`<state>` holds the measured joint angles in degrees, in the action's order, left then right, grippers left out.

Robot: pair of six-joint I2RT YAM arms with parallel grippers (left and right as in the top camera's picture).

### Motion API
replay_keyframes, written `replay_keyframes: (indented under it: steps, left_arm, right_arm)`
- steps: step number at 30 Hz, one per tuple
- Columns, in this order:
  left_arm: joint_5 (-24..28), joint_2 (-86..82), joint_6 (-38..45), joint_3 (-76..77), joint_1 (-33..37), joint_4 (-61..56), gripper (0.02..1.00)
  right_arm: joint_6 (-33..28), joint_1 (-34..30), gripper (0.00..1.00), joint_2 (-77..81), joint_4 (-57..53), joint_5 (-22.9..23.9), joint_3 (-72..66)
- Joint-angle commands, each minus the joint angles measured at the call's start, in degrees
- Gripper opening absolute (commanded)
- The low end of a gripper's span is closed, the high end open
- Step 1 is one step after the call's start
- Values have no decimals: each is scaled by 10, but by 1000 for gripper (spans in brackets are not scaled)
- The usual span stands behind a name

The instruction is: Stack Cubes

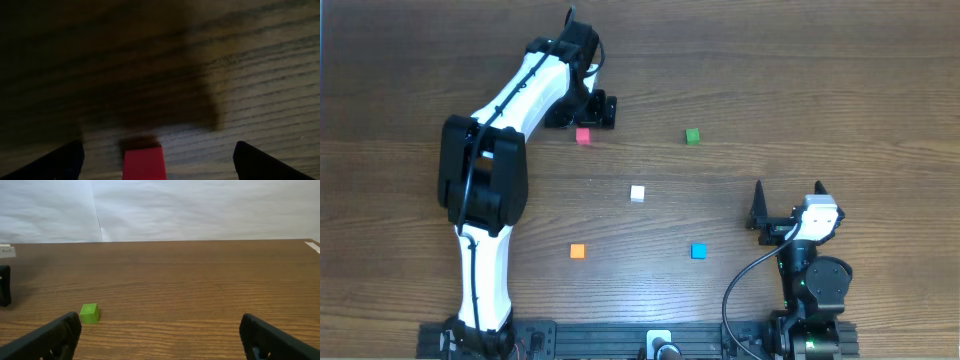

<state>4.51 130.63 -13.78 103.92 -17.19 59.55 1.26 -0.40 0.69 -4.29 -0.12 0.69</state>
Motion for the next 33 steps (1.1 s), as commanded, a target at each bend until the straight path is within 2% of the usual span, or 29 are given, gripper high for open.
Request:
replay_keyframes:
  steps: [1, 21, 29, 33]
  left_arm:
    - [-3, 5, -19, -9, 4, 12, 954]
    - [-22, 5, -63, -9, -13, 34, 879]
    - [-31, 5, -75, -9, -13, 46, 781]
    - [-31, 5, -75, -9, -13, 46, 665]
  right_arm:
    - [0, -3, 993, -3, 0, -5, -4]
    - [-1, -3, 991, -3, 0, -5, -4]
    - [-1, -3, 991, -3, 0, -5, -4]
    - [-1, -3, 993, -3, 0, -5, -4]
